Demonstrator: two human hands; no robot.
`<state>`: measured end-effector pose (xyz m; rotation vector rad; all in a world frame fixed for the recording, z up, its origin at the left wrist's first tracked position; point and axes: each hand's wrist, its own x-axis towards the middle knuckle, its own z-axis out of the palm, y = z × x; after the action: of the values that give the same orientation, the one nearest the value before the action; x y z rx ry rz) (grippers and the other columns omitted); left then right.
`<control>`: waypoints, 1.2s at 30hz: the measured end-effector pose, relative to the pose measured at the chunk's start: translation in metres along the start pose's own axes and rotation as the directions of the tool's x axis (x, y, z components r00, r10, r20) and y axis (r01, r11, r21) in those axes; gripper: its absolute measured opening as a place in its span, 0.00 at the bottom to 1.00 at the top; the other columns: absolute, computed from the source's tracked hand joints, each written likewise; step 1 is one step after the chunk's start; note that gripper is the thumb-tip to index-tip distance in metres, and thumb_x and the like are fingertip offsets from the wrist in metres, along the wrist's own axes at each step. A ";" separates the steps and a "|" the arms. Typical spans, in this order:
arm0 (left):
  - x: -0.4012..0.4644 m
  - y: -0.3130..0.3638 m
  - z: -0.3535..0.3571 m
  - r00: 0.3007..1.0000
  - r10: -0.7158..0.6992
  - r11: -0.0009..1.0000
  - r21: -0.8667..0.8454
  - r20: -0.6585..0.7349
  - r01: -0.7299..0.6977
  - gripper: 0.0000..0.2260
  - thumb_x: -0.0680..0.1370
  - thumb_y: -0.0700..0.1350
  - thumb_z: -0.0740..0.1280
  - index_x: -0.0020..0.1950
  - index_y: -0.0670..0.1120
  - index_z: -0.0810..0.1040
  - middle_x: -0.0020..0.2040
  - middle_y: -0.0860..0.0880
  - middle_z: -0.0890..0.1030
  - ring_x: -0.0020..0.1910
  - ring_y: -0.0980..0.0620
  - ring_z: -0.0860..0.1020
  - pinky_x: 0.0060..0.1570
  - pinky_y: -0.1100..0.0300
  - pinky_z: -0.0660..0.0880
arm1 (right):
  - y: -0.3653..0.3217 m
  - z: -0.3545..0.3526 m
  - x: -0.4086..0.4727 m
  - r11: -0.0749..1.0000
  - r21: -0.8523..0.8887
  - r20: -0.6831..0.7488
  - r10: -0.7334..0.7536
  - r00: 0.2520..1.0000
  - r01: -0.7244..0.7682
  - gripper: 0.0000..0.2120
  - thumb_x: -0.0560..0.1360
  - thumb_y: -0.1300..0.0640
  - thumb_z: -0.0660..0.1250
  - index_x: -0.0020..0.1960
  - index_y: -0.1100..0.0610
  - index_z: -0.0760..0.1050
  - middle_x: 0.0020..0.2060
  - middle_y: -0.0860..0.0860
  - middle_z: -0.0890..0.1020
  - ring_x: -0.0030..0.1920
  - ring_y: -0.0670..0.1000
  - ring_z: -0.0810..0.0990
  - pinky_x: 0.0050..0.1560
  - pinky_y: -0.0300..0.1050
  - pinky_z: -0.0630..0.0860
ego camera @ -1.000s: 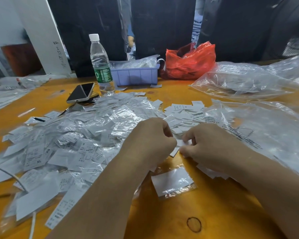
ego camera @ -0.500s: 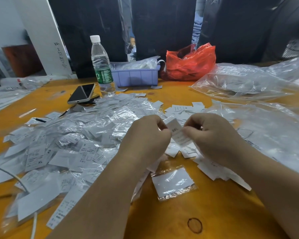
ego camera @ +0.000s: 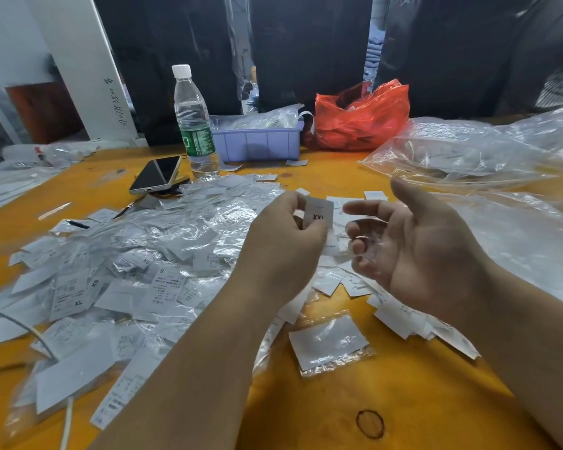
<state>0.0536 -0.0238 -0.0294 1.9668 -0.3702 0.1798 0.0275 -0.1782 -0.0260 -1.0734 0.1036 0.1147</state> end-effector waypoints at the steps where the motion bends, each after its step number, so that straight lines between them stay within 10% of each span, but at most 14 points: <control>1: 0.000 -0.001 0.000 0.999 0.031 0.999 0.027 -0.018 -0.031 0.07 0.79 0.44 0.64 0.51 0.58 0.73 0.32 0.53 0.79 0.27 0.54 0.74 0.28 0.60 0.75 | 0.000 0.000 0.000 1.000 0.017 0.006 0.002 1.000 -0.002 0.27 0.77 0.39 0.57 0.58 0.61 0.76 0.37 0.55 0.76 0.32 0.50 0.74 0.29 0.42 0.70; 5: -0.003 0.000 0.002 0.995 0.099 0.986 0.129 0.027 -0.102 0.11 0.78 0.42 0.62 0.52 0.58 0.77 0.26 0.55 0.72 0.23 0.59 0.70 0.21 0.67 0.64 | 0.002 0.000 0.001 1.000 0.024 0.050 0.004 0.999 -0.005 0.32 0.71 0.36 0.60 0.62 0.60 0.74 0.48 0.59 0.77 0.44 0.56 0.77 0.38 0.47 0.72; 11: -0.010 0.008 0.007 0.974 0.125 0.967 0.195 0.189 -0.162 0.04 0.76 0.51 0.68 0.47 0.54 0.82 0.47 0.57 0.77 0.44 0.61 0.77 0.44 0.62 0.75 | 0.003 -0.001 0.001 0.997 0.071 0.161 0.013 0.987 -0.025 0.34 0.68 0.36 0.62 0.64 0.59 0.71 0.64 0.63 0.74 0.57 0.59 0.81 0.59 0.53 0.76; 15: -0.010 0.007 0.007 0.970 0.157 0.932 0.296 0.183 -0.207 0.07 0.73 0.54 0.72 0.48 0.53 0.82 0.47 0.57 0.74 0.46 0.60 0.75 0.44 0.62 0.75 | 0.003 0.001 -0.002 0.997 0.063 0.172 0.029 0.985 -0.040 0.35 0.67 0.35 0.63 0.65 0.58 0.71 0.64 0.62 0.74 0.51 0.58 0.85 0.46 0.46 0.81; 21: -0.008 0.006 0.007 0.975 0.165 0.942 0.270 0.148 -0.201 0.03 0.76 0.49 0.70 0.45 0.52 0.83 0.44 0.58 0.78 0.42 0.61 0.77 0.39 0.68 0.74 | 0.004 0.002 -0.002 0.997 0.059 0.136 0.035 0.990 -0.044 0.33 0.67 0.39 0.65 0.65 0.59 0.71 0.61 0.62 0.77 0.56 0.61 0.82 0.52 0.52 0.81; 26: -0.003 0.003 0.002 0.993 0.097 0.982 0.157 0.060 -0.106 0.03 0.76 0.48 0.70 0.43 0.52 0.83 0.39 0.58 0.82 0.41 0.66 0.77 0.38 0.73 0.73 | 0.003 -0.003 0.001 0.954 -0.301 -0.052 -0.010 0.999 -0.006 0.06 0.74 0.58 0.67 0.48 0.59 0.80 0.43 0.55 0.79 0.41 0.53 0.78 0.37 0.45 0.74; 36: 0.002 0.000 -0.001 1.000 -0.003 0.999 0.042 0.030 0.002 0.06 0.77 0.49 0.69 0.40 0.55 0.80 0.38 0.60 0.80 0.43 0.72 0.75 0.30 0.77 0.69 | 0.003 -0.004 0.002 0.905 -0.426 0.012 0.000 1.000 0.005 0.03 0.73 0.63 0.71 0.46 0.59 0.83 0.36 0.55 0.82 0.33 0.50 0.80 0.31 0.42 0.75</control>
<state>0.0550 -0.0229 -0.0283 2.0127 -0.3862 0.1575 0.0286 -0.1802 -0.0308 -1.5116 0.0675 0.1453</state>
